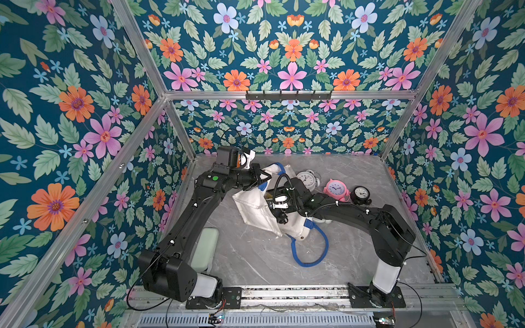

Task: Take the alarm clock out of the canvas bag
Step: Pick up the alarm from the canvas bag.

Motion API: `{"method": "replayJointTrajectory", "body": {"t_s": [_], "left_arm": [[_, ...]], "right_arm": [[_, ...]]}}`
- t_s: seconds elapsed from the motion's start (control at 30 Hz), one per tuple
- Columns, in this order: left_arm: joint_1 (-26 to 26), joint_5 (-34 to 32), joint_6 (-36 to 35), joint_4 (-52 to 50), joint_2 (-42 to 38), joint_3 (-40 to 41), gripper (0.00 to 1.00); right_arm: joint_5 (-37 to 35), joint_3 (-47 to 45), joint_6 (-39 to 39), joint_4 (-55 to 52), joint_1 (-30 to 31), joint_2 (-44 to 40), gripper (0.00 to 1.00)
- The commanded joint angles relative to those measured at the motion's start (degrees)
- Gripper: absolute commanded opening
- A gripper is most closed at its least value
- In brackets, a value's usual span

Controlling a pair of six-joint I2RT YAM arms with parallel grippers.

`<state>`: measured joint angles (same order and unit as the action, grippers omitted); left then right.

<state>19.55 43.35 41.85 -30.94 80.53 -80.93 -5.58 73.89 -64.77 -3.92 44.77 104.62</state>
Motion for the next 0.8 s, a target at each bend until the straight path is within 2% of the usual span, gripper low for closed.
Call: {"method": "replayJointTrajectory", "body": {"t_s": [0.0, 0.37, 0.77], "left_arm": [[0.0, 3.9, 0.0, 4.0, -0.7, -0.5, 0.0], [-1.0, 3.7, -1.0, 4.0, 0.5, 0.0, 0.0], [-2.4, -1.3, -4.1, 3.7, 2.2, 0.5, 0.0]], "right_arm": [[0.9, 0.9, 0.6, -3.4, -0.2, 0.2, 0.39], [4.0, 3.3, 4.2, -10.8, -0.2, -1.6, 0.2], [7.1, 9.0, 12.6, -21.7, -0.1, -7.1, 0.12]]}}
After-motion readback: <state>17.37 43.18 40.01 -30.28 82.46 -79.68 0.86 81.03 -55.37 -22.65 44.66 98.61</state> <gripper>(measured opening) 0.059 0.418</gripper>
